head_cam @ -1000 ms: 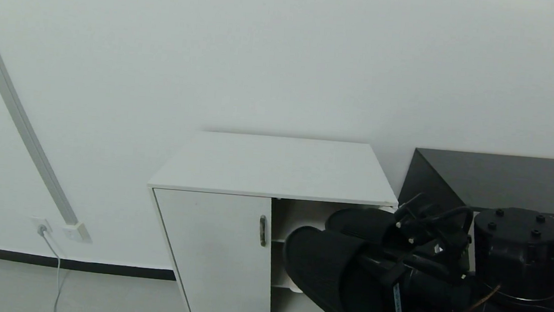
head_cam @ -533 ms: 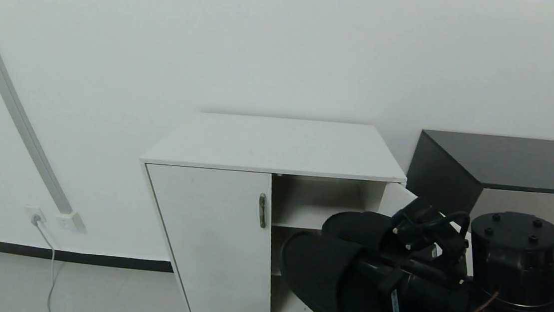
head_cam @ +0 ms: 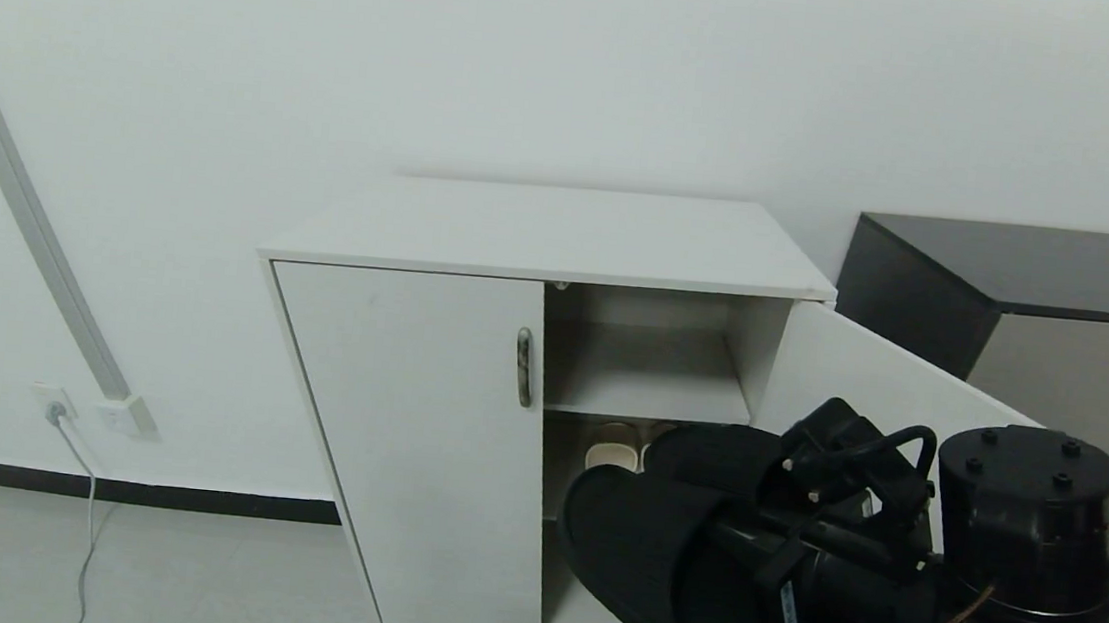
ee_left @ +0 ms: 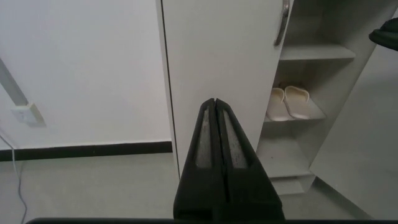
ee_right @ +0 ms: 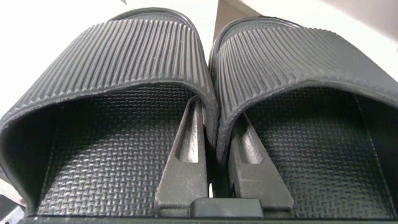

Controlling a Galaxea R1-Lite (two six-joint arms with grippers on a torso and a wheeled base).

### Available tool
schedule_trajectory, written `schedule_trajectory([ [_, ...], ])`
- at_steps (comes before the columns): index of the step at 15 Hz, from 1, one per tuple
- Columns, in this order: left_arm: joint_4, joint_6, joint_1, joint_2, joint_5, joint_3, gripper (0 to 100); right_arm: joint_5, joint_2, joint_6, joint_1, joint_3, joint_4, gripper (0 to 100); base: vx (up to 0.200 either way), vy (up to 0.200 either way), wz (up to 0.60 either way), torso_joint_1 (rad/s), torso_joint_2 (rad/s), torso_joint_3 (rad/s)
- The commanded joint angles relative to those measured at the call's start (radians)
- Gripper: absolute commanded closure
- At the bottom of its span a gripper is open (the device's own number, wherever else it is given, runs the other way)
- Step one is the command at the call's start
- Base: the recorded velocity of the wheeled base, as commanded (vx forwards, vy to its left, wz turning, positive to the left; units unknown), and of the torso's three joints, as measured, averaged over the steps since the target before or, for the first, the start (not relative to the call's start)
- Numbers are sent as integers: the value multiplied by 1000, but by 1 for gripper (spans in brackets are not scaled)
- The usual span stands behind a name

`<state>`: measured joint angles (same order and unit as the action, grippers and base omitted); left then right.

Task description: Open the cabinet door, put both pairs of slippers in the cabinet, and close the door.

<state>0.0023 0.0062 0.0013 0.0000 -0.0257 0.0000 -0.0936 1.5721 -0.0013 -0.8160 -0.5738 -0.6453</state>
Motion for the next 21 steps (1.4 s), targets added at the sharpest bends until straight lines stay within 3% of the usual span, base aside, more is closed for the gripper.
schedule_trajectory([
  [1, 1, 0, 0, 0, 0, 0, 100, -1, 0, 0, -3, 5, 0, 100, 0, 0, 0, -159, 476, 334],
  [12, 1, 3, 0, 0, -2, 0, 100, 0, 17, -20, -8, 26, -37, 100, 0, 0, 0, -84, 450, 353],
  [21, 1, 1, 0, 0, -2, 0, 100, 3, 29, -20, -8, 45, -83, 100, 0, 0, 0, -3, 47, 44],
])
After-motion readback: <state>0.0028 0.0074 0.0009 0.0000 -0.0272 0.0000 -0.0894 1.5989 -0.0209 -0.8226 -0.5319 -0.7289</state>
